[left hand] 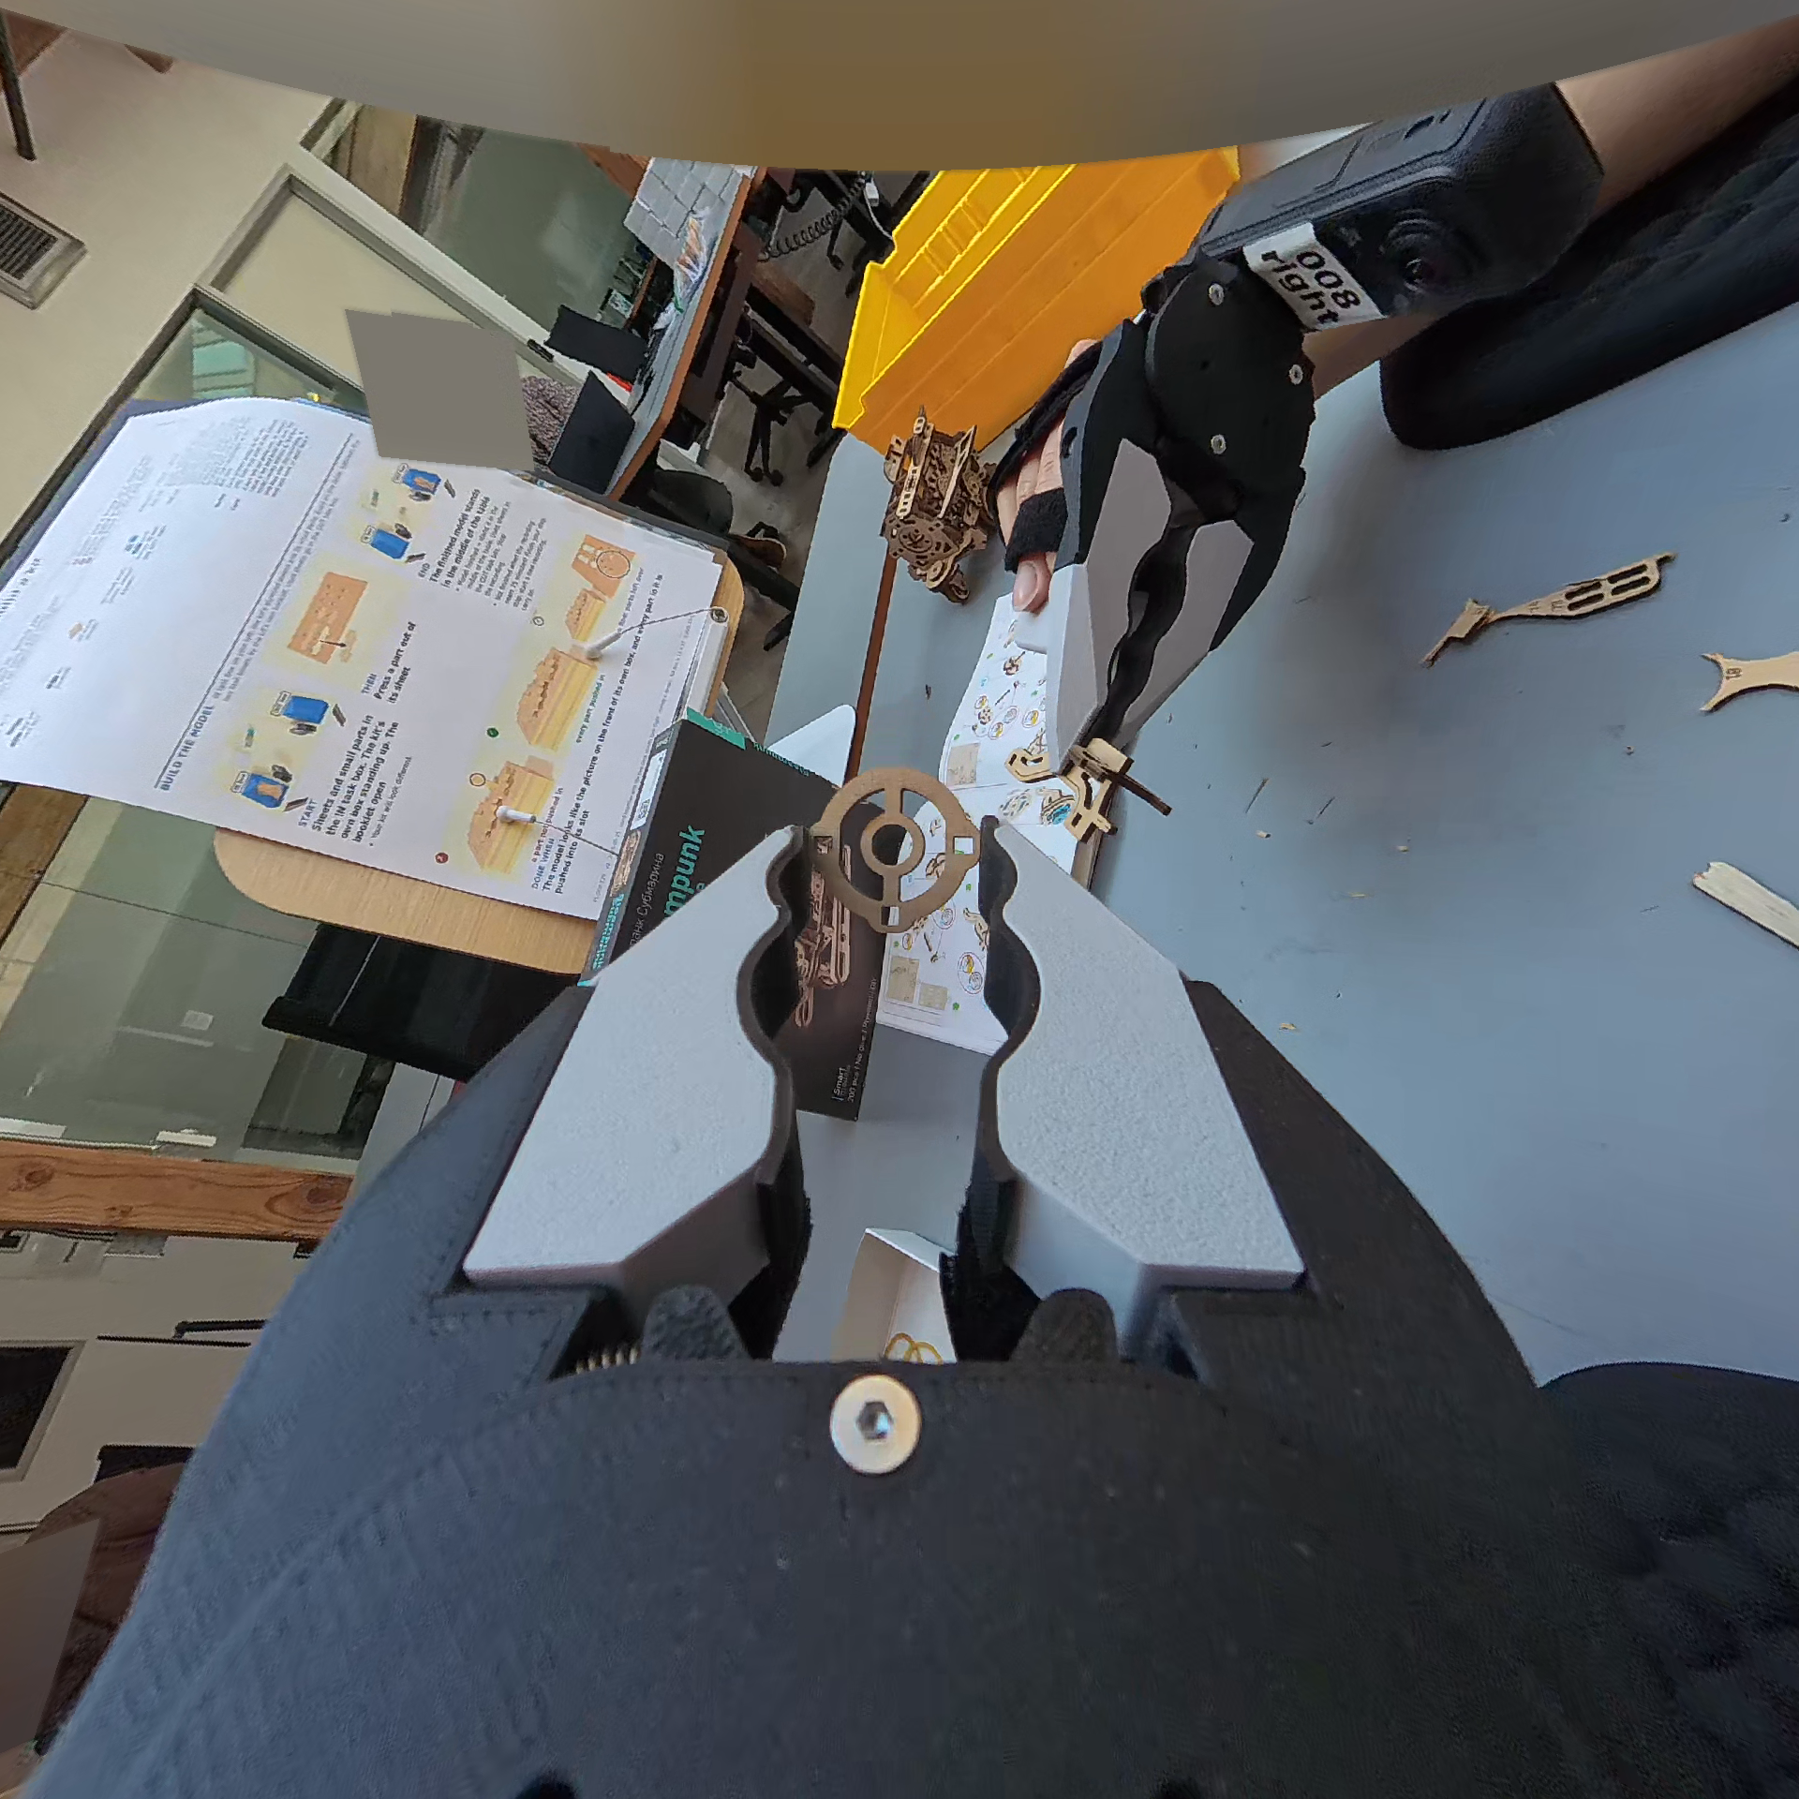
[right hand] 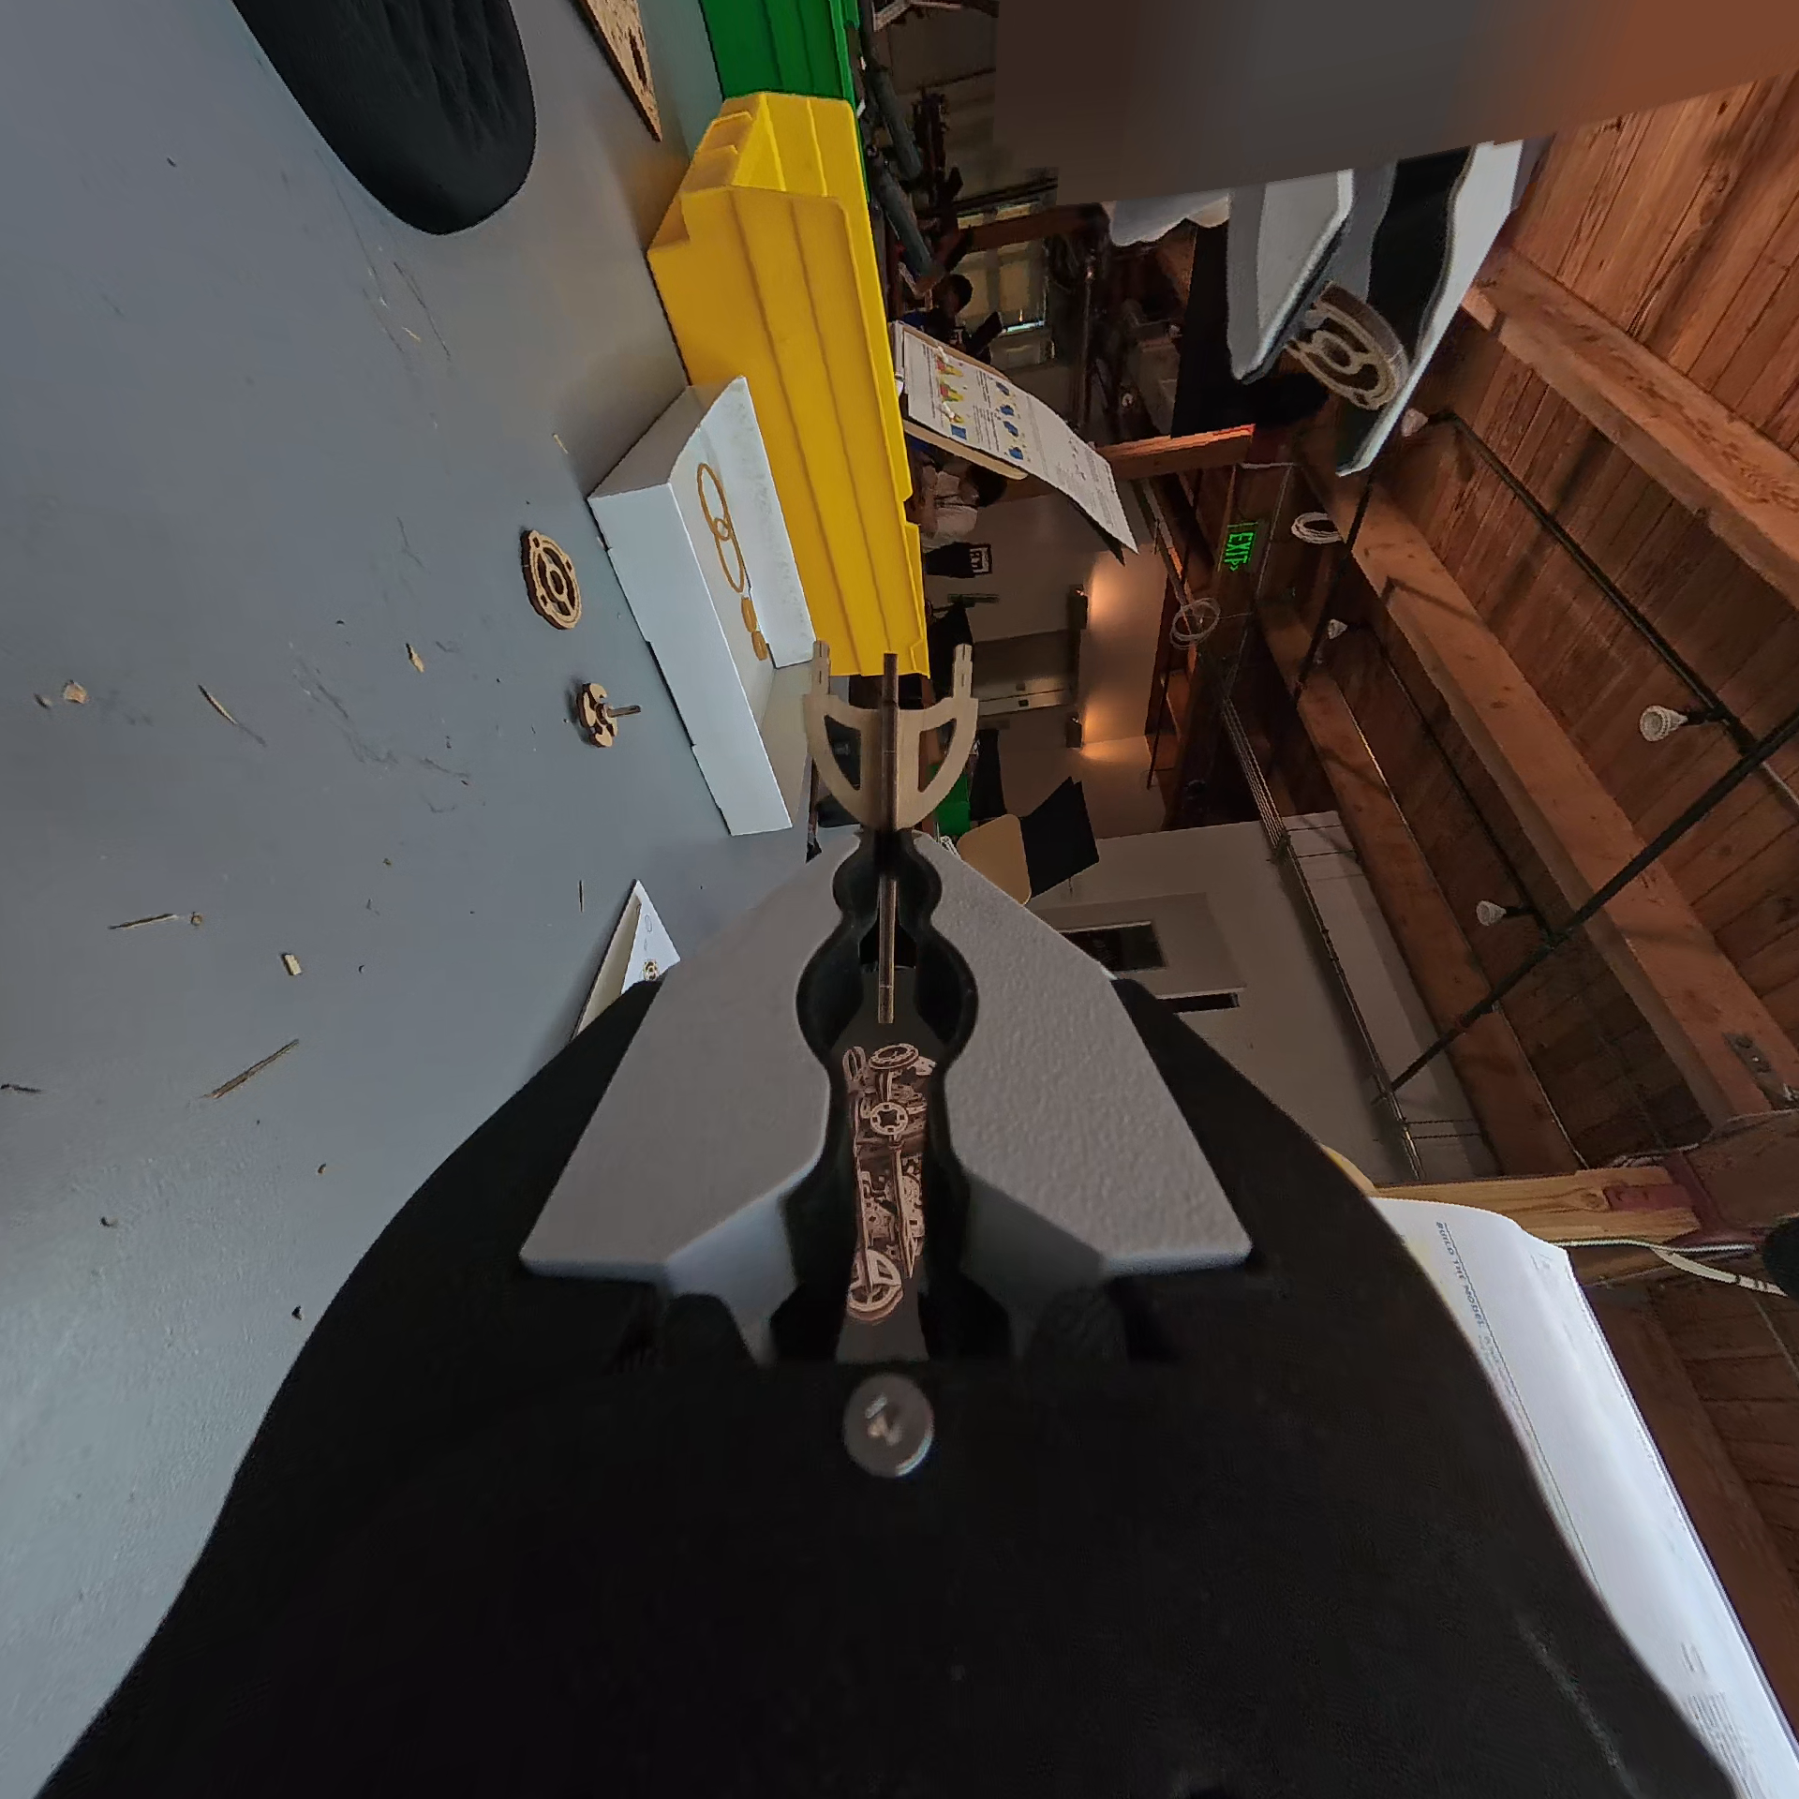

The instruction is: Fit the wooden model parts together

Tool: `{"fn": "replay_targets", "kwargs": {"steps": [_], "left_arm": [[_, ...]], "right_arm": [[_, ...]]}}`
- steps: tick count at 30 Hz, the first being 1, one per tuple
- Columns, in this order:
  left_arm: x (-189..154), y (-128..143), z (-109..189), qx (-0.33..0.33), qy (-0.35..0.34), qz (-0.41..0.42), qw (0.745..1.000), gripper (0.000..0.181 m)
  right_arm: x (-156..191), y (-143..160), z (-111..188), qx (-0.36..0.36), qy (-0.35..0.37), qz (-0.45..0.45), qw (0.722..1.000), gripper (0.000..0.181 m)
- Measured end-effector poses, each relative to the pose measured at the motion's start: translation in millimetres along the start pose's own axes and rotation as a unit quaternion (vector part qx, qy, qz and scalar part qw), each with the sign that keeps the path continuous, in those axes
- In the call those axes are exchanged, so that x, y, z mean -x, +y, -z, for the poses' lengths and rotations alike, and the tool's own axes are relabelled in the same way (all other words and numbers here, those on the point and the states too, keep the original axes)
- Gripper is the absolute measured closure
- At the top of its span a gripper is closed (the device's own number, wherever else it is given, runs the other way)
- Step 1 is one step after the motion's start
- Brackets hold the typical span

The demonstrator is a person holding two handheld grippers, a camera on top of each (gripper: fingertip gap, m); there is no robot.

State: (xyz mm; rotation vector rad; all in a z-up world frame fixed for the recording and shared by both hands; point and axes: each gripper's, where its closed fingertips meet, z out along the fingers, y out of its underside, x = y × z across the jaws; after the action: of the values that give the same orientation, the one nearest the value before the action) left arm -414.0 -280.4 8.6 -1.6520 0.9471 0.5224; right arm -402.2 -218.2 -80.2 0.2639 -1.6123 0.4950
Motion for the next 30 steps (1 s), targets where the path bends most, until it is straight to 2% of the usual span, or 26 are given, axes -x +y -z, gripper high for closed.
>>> {"fn": "replay_targets", "kwargs": {"steps": [10, 14, 19, 30], "left_arm": [[1.1, -0.5, -20.5, 0.011, -0.018, 0.03, 0.999, 0.148], [-9.2, -6.3, -31.8, -0.002, 0.002, 0.049, 0.999, 0.148], [-15.7, -2.2, -40.1, 0.005, 0.006, 0.031, 0.999, 0.148], [-4.1, -1.9, -12.3, -0.01, -0.014, -0.035, 0.999, 0.148]], "right_arm": [[-8.6, 7.4, 2.6, 0.004, 0.015, -0.035, 0.999, 0.181], [-13.5, 14.2, 4.0, 0.003, 0.024, -0.073, 0.997, 0.18], [-20.3, 16.1, 5.9, -0.002, 0.033, -0.103, 0.994, 0.181], [-40.1, 31.2, 17.6, 0.0, 0.065, -0.154, 0.986, 0.181]]}}
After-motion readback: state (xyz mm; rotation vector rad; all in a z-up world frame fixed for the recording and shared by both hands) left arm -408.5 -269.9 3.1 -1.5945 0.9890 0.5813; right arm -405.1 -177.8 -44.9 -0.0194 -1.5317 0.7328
